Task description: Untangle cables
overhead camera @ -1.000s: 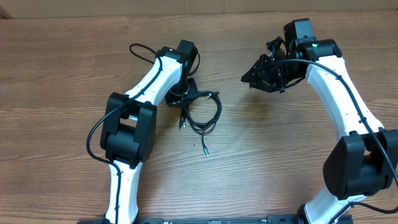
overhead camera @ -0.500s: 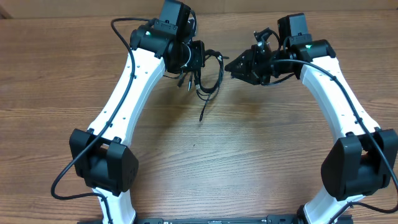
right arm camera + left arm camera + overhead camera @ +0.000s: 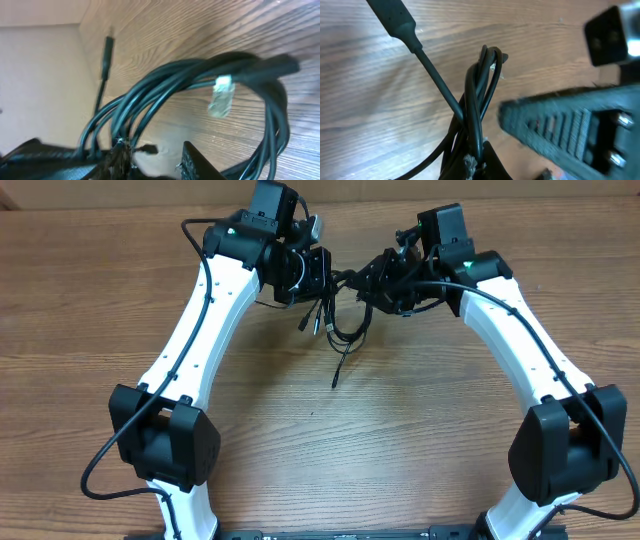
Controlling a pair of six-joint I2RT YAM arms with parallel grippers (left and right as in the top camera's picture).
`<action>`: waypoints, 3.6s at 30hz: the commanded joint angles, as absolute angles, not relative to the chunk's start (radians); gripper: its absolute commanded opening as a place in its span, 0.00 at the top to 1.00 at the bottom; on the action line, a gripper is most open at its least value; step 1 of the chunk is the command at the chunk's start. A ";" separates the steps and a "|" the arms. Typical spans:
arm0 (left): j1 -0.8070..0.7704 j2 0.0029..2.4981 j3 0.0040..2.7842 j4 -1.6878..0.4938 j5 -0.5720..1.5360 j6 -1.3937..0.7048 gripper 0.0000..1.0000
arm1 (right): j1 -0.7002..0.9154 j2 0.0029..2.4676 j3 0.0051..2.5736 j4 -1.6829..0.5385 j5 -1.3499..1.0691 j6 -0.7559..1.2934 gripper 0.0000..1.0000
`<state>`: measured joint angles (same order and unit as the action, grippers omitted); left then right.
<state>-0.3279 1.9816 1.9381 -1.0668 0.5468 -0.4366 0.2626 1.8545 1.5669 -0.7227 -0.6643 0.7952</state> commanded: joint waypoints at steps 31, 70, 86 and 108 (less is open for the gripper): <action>-0.299 2.022 1.943 -1.058 0.793 -0.449 0.96 | 0.314 2.006 1.555 -0.395 -0.836 0.860 0.69; -0.148 2.022 1.943 -1.098 1.052 -0.252 0.96 | 0.299 2.007 1.555 -0.599 -0.677 0.679 0.96; -0.152 2.022 1.818 -1.175 0.646 -0.147 0.96 | 0.224 1.762 1.602 -0.591 -0.806 0.675 0.96; -0.202 2.040 1.756 -1.243 0.779 0.395 0.96 | 0.201 1.758 1.602 -0.968 -0.493 0.518 0.69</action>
